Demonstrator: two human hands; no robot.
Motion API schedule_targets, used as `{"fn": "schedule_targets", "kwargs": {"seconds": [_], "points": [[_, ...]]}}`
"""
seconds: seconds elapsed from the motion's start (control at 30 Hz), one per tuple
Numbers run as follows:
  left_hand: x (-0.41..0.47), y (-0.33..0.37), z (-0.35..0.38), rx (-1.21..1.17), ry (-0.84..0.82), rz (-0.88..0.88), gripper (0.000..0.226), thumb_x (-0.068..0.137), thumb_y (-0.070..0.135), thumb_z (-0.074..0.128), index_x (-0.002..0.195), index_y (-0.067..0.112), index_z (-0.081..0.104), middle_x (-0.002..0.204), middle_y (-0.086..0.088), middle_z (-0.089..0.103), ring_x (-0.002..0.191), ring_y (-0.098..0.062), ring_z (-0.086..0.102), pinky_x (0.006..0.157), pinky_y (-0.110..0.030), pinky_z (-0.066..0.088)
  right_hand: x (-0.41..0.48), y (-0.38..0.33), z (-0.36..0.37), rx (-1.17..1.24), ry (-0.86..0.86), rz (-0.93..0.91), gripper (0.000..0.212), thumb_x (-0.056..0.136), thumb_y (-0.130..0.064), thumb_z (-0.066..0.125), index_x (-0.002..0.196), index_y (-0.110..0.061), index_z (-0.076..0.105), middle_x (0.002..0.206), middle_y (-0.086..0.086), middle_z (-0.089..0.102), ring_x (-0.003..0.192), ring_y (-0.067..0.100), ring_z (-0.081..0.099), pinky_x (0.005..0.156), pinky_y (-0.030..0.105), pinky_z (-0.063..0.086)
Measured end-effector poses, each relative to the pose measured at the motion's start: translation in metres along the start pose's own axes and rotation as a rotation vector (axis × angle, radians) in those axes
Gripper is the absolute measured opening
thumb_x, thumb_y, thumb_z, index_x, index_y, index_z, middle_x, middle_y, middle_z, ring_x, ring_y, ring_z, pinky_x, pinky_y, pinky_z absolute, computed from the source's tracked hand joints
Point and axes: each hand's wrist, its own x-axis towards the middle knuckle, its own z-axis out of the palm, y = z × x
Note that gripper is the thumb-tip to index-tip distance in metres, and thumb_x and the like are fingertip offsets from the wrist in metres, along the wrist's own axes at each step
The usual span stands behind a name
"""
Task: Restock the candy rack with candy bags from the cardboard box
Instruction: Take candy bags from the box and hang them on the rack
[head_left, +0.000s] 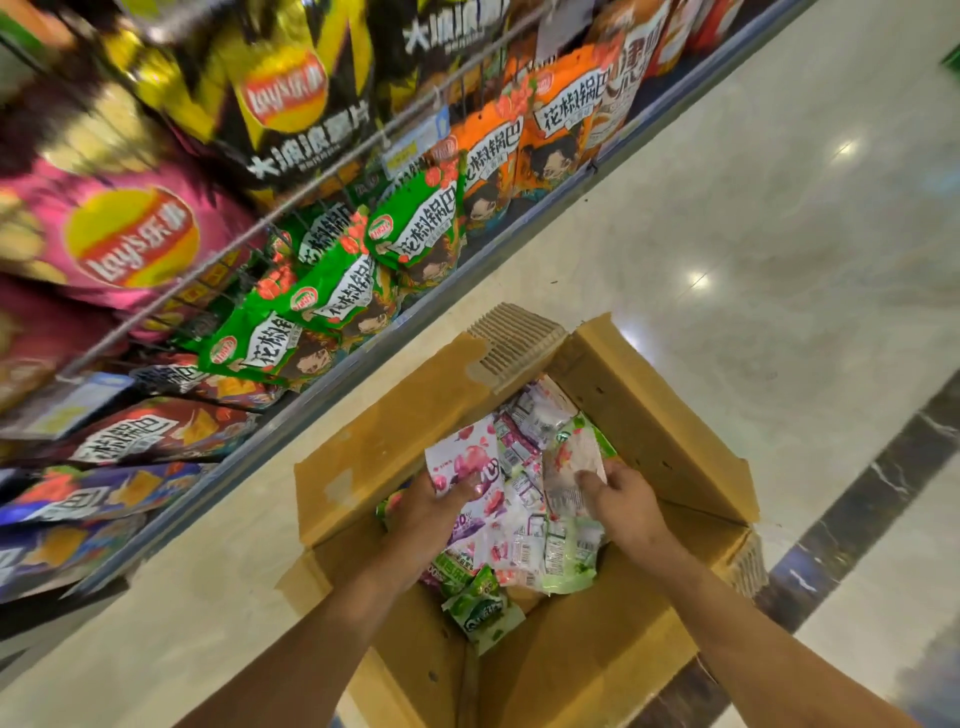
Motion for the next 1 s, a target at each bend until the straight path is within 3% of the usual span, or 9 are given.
{"fn": "schedule_targets", "kwargs": {"seconds": [0.17,0.27,0.33,0.43,0.53,0.67,0.83,0.9,1.0], "points": [[-0.062,0.059,-0.014,-0.046,0.005,-0.018,0.068,0.054,0.105,0.053,0.092,0.049,0.065,0.106,0.011,0.069,0.106,-0.025,0.072,0.103,-0.054,0.053,-0.088,-0.076,-0.029,0.051,-0.001,-0.218,0.035,0.102,-0.043,0.055,0.083,-0.015,0.066,0.071,0.01,0.065,0.062,0.026,0.06,0.057,0.041,0.043],[-0.127,0.113,-0.03,-0.076,-0.084,-0.043,0.066,0.085,0.083,0.054,0.137,0.043,0.056,0.145,0.005,0.057,0.139,-0.021,0.049,0.12,-0.055,0.036,-0.144,-0.121,-0.046,0.12,0.008,-0.338,0.048,0.102,-0.051,0.052,0.077,-0.011,0.057,0.065,0.004,0.05,0.057,0.017,0.042,0.056,0.035,0.028],[-0.165,0.141,-0.042,-0.158,-0.093,-0.013,0.089,0.082,0.091,0.048,0.152,0.038,0.045,0.153,0.013,0.047,0.144,-0.014,0.04,0.124,-0.054,0.03,-0.189,-0.156,-0.06,0.162,0.017,-0.377,0.038,0.1,-0.05,0.053,0.079,-0.02,0.063,0.069,-0.005,0.057,0.06,0.012,0.049,0.057,0.027,0.033],[-0.232,0.19,-0.063,-0.247,-0.157,0.05,0.057,0.092,0.082,0.04,0.134,0.046,0.053,0.136,0.027,0.057,0.131,-0.001,0.049,0.115,-0.032,0.038,-0.249,-0.196,-0.077,0.196,-0.017,-0.42,0.026,0.1,-0.051,0.055,0.096,-0.031,0.072,0.091,-0.013,0.073,0.082,0.003,0.066,0.071,0.022,0.05],[-0.283,0.225,-0.082,-0.379,-0.19,0.105,0.026,0.109,0.045,0.041,0.118,0.035,0.063,0.091,0.032,0.075,0.093,0.015,0.068,0.077,-0.008,0.05,-0.299,-0.224,-0.084,0.192,-0.002,-0.466,0.026,0.099,-0.05,0.059,0.116,-0.034,0.071,0.117,-0.019,0.071,0.107,0.0,0.066,0.087,0.02,0.052],[-0.325,0.241,-0.111,-0.469,-0.28,0.126,0.062,0.074,0.072,0.08,0.103,0.018,0.081,0.096,-0.006,0.079,0.088,-0.023,0.075,0.08,-0.037,0.054,-0.355,-0.252,-0.08,0.196,0.037,-0.543,0.031,0.103,-0.054,0.047,0.108,-0.044,0.075,0.129,-0.026,0.058,0.12,-0.002,0.055,0.103,0.028,0.044],[-0.374,0.255,-0.151,-0.346,-0.242,0.113,0.063,0.079,0.055,0.085,0.125,0.02,0.062,0.123,-0.004,0.074,0.108,-0.019,0.073,0.083,-0.038,0.058,-0.414,-0.27,-0.078,0.022,0.108,-0.637,0.045,0.101,-0.06,0.031,0.117,-0.046,0.07,0.127,-0.032,0.043,0.12,-0.006,0.046,0.106,0.029,0.042],[-0.386,0.251,-0.165,-0.259,-0.232,0.188,0.067,0.086,0.06,0.075,0.135,0.019,0.058,0.137,-0.007,0.067,0.12,-0.02,0.068,0.1,-0.044,0.057,-0.436,-0.28,-0.085,-0.009,0.079,-0.655,0.041,0.105,-0.047,0.036,0.119,-0.033,0.073,0.125,-0.032,0.043,0.117,-0.014,0.043,0.102,0.017,0.038],[-0.408,0.247,-0.182,-0.256,-0.273,0.139,0.083,0.076,0.073,0.072,0.143,0.028,0.052,0.149,0.009,0.053,0.135,-0.015,0.05,0.114,-0.054,0.044,-0.455,-0.283,-0.098,-0.06,0.11,-0.669,0.026,0.104,-0.031,0.055,0.127,-0.033,0.067,0.118,-0.022,0.056,0.11,-0.004,0.055,0.098,0.029,0.051]]}}
